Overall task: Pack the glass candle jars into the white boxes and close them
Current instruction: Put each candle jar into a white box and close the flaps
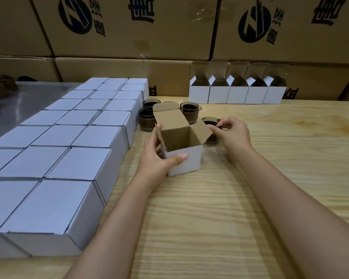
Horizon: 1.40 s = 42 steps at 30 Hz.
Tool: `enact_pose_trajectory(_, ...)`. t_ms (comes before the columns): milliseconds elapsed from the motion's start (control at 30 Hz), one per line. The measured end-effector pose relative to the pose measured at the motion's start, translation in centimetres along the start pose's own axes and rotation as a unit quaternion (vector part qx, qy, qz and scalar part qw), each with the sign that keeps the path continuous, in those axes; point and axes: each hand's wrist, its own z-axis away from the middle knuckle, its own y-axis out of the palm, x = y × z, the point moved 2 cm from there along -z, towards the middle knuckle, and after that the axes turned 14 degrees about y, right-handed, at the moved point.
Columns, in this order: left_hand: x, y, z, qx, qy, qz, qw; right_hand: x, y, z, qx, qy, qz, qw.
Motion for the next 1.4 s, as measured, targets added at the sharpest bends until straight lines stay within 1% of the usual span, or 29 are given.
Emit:
enact_pose_trajectory(133,-0.1,0.0,0.0,0.006,-0.006,0.019,1.000,2.0,-3.2,-0.1,0.004,-0.002,-0.009,1.000)
enact_pose_trajectory(233,-0.1,0.0,0.0,0.016,-0.004,0.029,0.999,5.1,-5.5,0.3,0.035,-0.031,-0.015,0.999)
enact_pose_trajectory(333,-0.1,0.1,0.0,0.028,-0.001,0.031,0.999,7.9,-6.3,1.6,0.105,-0.078,-0.008,0.991)
enact_pose_trajectory(467,-0.1,0.2,0.0,0.044,0.001,0.032,0.999,9.7,-5.2,3.9,0.234,-0.121,-0.026,0.964)
enact_pose_trajectory(533,-0.1,0.2,-0.1,0.053,0.003,0.036,0.998,9.9,-4.3,4.7,0.283,-0.126,0.000,0.951)
enact_pose_trajectory(633,-0.1,0.1,-0.1,0.055,-0.005,0.047,0.997,9.8,-3.3,5.3,0.322,-0.135,0.091,0.933)
enact_pose_trajectory(700,0.0,0.1,-0.2,0.054,-0.011,0.056,0.997,9.6,-2.8,5.6,0.330,-0.145,0.151,0.920)
enact_pose_trajectory(867,0.0,0.2,-0.2,0.064,0.001,0.069,0.996,8.4,-1.9,5.9,0.335,-0.172,0.225,0.899)
enact_pose_trajectory(967,-0.1,0.3,-0.2,0.064,0.006,0.075,0.995,7.9,-1.2,6.3,0.335,-0.217,0.265,0.878)
enact_pose_trajectory(1167,-0.2,0.4,-0.2,0.053,0.018,0.078,0.995,7.5,-0.6,6.7,0.300,-0.294,0.352,0.837)
enact_pose_trajectory(1400,-0.6,0.5,-0.2,0.069,0.042,0.065,0.995,6.6,-0.5,7.3,0.266,-0.315,0.369,0.833)
